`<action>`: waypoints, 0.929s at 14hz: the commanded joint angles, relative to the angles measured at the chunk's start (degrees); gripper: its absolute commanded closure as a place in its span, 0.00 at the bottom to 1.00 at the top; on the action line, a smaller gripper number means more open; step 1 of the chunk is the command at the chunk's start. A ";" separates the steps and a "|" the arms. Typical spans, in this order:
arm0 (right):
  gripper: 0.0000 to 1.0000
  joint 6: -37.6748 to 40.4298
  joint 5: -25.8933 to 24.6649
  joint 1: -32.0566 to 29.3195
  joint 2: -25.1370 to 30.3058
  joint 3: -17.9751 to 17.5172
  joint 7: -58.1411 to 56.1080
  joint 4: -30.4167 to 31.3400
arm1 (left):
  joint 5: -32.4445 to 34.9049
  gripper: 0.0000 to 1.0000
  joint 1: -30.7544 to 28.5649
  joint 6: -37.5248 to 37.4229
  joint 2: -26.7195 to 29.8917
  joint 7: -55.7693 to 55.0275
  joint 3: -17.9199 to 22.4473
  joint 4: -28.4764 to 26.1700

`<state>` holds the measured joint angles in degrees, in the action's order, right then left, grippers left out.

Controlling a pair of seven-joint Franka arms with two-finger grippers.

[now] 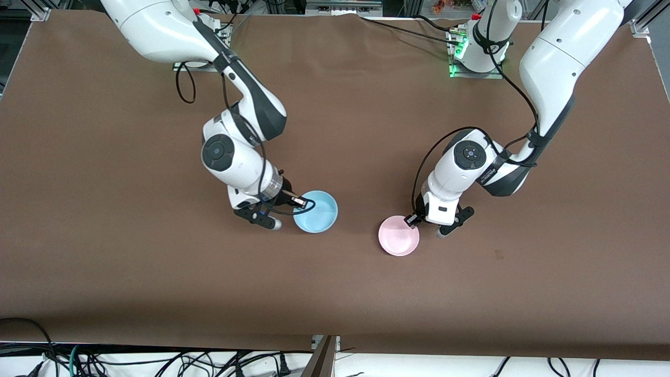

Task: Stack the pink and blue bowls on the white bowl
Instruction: 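Carry the pink bowl with the left gripper while the right gripper carries the blue bowl, then lower the pink bowl onto the white bowl and open the left gripper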

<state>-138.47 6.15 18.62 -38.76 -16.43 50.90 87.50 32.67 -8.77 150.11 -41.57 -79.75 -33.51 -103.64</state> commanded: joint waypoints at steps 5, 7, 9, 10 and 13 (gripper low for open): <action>1.00 -10.93 0.36 5.46 -3.86 0.25 12.19 -2.25 | 1.87 0.46 0.33 0.19 0.43 -0.94 0.81 2.83; 1.00 -14.18 0.36 7.30 -4.92 0.25 13.52 -2.86 | 1.87 0.46 -0.11 -0.07 0.69 -0.93 0.72 4.49; 1.00 -14.81 0.27 9.32 -7.46 0.34 15.53 -6.97 | 1.70 0.46 -0.81 -0.34 1.49 -0.85 0.55 5.90; 1.00 -14.81 0.01 10.81 -9.21 0.52 16.15 -9.69 | 1.26 0.46 -1.68 -0.43 2.10 -0.67 0.29 6.52; 1.00 -15.16 -0.17 14.94 -13.35 3.14 16.16 -16.47 | 0.82 0.47 -3.71 -0.52 2.89 -0.06 -0.68 7.75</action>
<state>-153.20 6.13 30.45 -47.67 -15.64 66.12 77.97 32.70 -10.98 150.45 -40.08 -79.69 -33.13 -96.01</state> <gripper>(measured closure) 0.974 0.467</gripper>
